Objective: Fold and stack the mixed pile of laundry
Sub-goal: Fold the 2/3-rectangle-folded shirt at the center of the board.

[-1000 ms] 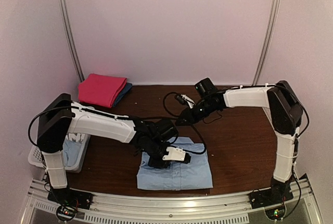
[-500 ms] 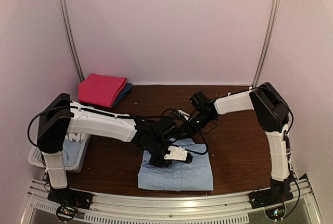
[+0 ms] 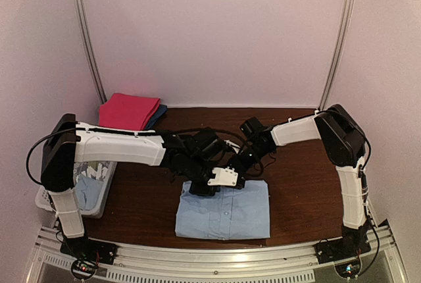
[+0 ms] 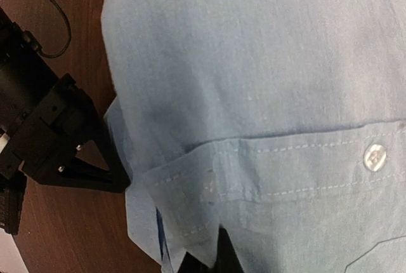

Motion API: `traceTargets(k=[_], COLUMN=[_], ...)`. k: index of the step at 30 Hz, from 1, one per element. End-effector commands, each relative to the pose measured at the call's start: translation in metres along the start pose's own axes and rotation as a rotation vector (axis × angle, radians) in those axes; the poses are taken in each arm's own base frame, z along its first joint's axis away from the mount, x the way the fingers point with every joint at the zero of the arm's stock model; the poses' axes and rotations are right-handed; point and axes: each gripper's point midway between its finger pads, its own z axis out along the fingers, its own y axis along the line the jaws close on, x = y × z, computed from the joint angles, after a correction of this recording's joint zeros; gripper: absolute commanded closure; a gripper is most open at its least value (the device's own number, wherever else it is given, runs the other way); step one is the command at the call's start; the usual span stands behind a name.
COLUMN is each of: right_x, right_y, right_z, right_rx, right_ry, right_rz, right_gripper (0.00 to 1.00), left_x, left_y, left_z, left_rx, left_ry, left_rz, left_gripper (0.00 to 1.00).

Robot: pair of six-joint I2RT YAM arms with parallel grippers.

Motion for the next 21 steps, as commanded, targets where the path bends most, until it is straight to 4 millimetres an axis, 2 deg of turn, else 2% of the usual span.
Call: traceTargets(k=[1,10,21], right_x=[0.037,0.035,0.030], right_y=[-0.010,-0.008,-0.006], right_z=[0.015,0.016,0.015], right_rx=[0.013,-0.006,-0.020], right_ry=[0.094,0.088,0.081], right_rz=[0.067,0.064,0.057], right_gripper=[0.88,0.89,0.89], left_x=[-0.003,0.007,0.015], left_y=[0.031,0.053,0.066], left_z=[-0.011,-0.003,0.015], left_rx=[-0.092,-0.145,-0.175], left_ry=[-0.014,-0.002,0.034], left_rz=[0.025,0.037,0.066], left_gripper=[0.98,0.98,0.99])
